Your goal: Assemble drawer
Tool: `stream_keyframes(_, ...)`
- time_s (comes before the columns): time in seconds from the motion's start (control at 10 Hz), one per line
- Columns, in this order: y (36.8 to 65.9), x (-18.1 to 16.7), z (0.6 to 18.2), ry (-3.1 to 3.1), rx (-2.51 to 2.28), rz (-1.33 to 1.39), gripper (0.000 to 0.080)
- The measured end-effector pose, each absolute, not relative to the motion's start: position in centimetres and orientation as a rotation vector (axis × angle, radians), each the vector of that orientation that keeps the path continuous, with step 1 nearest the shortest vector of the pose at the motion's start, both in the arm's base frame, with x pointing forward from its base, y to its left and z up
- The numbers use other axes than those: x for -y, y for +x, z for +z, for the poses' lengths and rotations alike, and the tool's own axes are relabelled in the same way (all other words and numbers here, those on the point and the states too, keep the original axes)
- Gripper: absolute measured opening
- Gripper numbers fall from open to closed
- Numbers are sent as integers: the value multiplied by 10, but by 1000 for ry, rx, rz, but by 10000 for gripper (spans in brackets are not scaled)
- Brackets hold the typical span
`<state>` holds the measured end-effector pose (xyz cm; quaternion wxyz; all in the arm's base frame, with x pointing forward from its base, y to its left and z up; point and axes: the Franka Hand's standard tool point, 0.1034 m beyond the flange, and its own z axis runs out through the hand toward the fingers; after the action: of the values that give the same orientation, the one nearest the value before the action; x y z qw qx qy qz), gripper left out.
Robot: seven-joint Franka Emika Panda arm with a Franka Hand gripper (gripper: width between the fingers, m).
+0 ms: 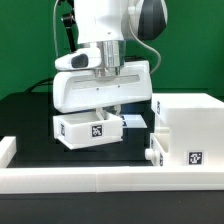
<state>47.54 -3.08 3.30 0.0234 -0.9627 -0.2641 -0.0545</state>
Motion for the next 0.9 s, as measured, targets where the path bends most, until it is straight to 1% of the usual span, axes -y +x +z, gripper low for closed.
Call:
stream_keyframes(0.3, 491, 31, 41, -2849, 1232, -135, 41)
stream_keyframes(0.7, 490, 33, 40, -2659, 1644, -128, 41)
stream_keyframes(0.9, 497, 28, 44, -2534, 1863, -113, 41)
